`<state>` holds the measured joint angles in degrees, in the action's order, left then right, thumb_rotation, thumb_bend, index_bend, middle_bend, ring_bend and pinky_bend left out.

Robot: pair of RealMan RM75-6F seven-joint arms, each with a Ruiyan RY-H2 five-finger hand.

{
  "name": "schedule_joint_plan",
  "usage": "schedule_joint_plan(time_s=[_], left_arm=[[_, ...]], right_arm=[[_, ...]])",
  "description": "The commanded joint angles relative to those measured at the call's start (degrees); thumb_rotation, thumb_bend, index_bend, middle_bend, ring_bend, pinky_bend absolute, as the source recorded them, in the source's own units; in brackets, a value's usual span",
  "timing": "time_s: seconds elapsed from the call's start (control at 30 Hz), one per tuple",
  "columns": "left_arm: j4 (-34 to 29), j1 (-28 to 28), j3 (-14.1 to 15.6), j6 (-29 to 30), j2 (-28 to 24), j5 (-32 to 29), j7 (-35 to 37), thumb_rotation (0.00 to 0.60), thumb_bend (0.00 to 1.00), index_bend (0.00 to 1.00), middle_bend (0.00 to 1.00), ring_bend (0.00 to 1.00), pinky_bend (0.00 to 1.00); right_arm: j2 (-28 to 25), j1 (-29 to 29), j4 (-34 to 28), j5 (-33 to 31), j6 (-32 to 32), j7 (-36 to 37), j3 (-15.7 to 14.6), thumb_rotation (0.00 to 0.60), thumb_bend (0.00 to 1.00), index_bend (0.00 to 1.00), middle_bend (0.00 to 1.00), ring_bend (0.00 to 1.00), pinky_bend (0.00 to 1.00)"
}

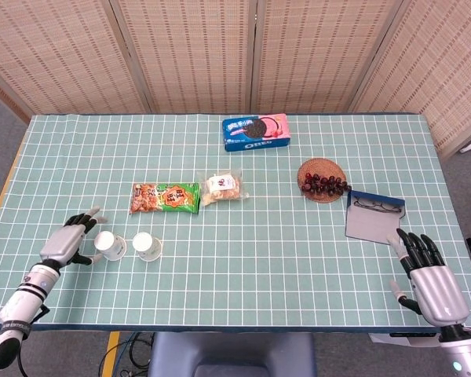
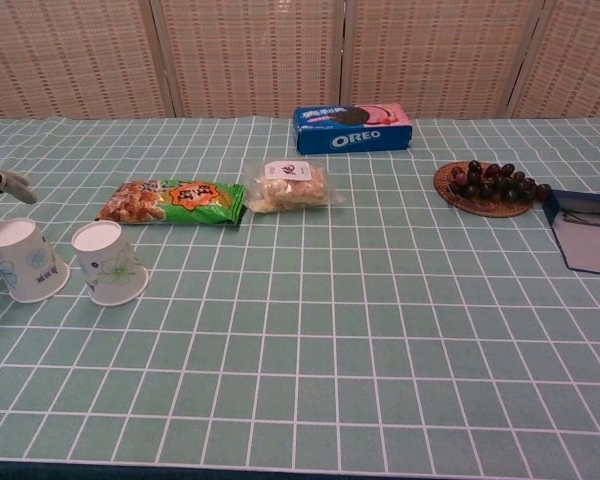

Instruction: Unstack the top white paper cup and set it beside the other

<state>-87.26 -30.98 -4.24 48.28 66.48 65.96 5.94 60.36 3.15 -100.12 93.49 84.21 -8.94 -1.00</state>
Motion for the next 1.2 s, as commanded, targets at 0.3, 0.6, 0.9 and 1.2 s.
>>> schedule_joint_plan(time_s=[0.3,0.6,0.9,1.2], left_arm=[[-14.99,4.17,0.05,11.16,-8.27,-1.34,-10.69,0.6,0.3,0.18,0.0,0.0,0.0],[-22.92,13.08,3.85,27.0,-11.56,7.31,-16.54,0.6,0.29,0.09,0.0,0.0,0.0],[-14.19,25.6,8.95,45.19,-6.07,20.81,-15.53,0.6,0.3,0.0,0.0,0.0,0.0],[-4.19,30.57,8.67,50.92,-0.18,23.62,-15.1,0.6,0.3,0.01,0.0,0.0,0.0]], right_arm=[[-0.29,-0.25,0.05,1.78,0.86,0.51,-0.64,0.6,0.34,0.05,0.0,0.0,0.0],[-0.09,-0.63,-0.13,2.68,1.36,0.33,-1.17,0.6,0.34,0.05,0.0,0.0,0.0],[0.84,-0.63,-0.12,0.56,0.46,-1.14,-0.65,0.6,0.34,0.05,0.0,0.0,0.0],[1.98,-0.86,-0.11,-0.28,0.41,-3.67,-0.39,0.6,0.34,0.05,0.0,0.0,0.0]])
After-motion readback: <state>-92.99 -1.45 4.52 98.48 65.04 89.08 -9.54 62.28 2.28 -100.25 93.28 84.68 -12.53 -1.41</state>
